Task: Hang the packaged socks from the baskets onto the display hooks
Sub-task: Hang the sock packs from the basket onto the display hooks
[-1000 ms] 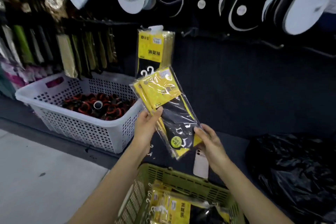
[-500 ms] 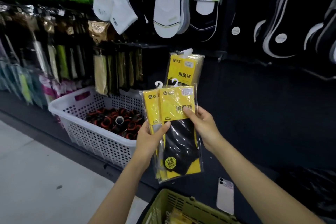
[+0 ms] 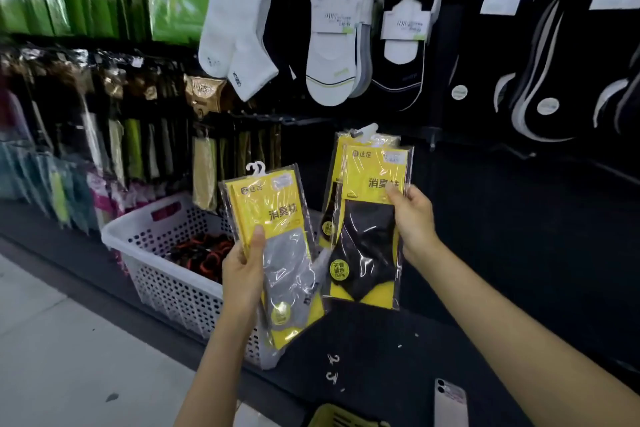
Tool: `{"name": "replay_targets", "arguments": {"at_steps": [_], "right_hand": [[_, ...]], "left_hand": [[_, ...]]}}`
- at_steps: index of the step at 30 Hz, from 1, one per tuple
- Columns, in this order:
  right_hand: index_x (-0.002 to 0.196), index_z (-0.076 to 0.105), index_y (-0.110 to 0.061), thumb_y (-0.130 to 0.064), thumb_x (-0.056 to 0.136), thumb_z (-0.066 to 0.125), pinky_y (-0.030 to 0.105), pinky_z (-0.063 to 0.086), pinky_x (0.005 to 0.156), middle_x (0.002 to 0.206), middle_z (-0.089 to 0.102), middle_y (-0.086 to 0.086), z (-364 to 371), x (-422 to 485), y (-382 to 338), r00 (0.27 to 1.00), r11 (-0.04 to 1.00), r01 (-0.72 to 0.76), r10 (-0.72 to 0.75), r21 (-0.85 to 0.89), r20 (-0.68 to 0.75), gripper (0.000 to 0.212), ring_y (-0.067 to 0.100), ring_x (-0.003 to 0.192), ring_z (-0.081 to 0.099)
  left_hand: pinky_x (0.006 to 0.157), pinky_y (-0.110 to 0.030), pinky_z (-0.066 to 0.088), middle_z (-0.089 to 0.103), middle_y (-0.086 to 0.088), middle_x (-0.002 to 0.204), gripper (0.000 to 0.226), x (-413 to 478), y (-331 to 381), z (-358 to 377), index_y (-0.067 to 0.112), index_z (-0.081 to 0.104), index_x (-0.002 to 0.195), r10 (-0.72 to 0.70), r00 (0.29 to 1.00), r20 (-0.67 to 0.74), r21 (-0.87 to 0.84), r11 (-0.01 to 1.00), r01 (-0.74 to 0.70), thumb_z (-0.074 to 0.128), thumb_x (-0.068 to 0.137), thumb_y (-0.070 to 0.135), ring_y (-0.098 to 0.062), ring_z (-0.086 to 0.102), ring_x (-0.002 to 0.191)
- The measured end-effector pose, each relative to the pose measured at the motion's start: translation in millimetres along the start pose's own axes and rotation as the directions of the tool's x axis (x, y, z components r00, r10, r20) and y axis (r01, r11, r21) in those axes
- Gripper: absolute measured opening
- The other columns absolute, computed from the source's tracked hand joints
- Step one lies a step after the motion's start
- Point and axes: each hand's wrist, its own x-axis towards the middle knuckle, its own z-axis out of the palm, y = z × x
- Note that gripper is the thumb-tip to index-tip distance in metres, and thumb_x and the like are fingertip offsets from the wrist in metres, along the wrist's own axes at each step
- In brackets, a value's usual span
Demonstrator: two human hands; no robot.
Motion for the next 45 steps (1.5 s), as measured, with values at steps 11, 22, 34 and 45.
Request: {"name": "replay_targets", "arguments": {"at_steps": [11,22,34,45], "right_hand": [[0.098,0.063,-0.012,-0.025,0.095,0.056,0.029,0.047,0.079,0.099,0.067,0.004,35,54,17,0.998,0.985,0.008,-0.019,-0.171,-0.061,0.015,0.018,0.092,0.059],[0.098,0.057,-0.011,-0.025,0.082,0.073,0.019,0.04,0.056,0.1,0.061,0.005,16,45,51,0.933,0.956,-0.172,0.081,-0.238,-0.35,0.027,0.01,0.074,0.053],[0.094,0.066,-0.001,-0.022,0.083,0.071,0.016,0.053,0.063,0.085,0.073,-0.001,39,-46,34,0.942,0.999,-0.019,0.03,-0.038,0.335,0.024,0.007,0.075,0.069],[0.086,0.062,-0.008,-0.014,0.094,0.057,0.03,0.055,0.069,0.082,0.071,0.01,-1,-21,24,0.999,0.998,0.002,0.0,-0.055,0.048,0.012,0.017,0.074,0.065]], "left_hand": [[0.054,-0.015,0.046,0.061,0.013,0.058,0.029,6,-2,-12,0.024,0.058,0.072,0.105,0.992,-0.068,0.015,0.994,-0.105,0.051,0.09,0.046,0.002,0.056,0.056],[0.064,-0.026,0.041,0.048,-0.002,0.066,0.046,3,-1,-2,0.008,0.047,0.074,0.001,0.998,-0.059,0.019,1.0,0.0,0.052,0.086,0.052,-0.012,0.048,0.064],[0.057,-0.016,0.053,0.075,0.004,0.082,0.027,-13,1,22,0.02,0.07,0.091,-0.042,0.997,0.071,-0.086,0.995,0.048,0.07,0.075,0.041,-0.011,0.072,0.076],[0.06,-0.015,0.032,0.039,0.021,0.07,0.024,-3,10,3,0.039,0.045,0.07,0.047,0.999,-0.025,0.078,0.996,-0.045,0.044,0.091,0.05,0.009,0.04,0.058]]}}
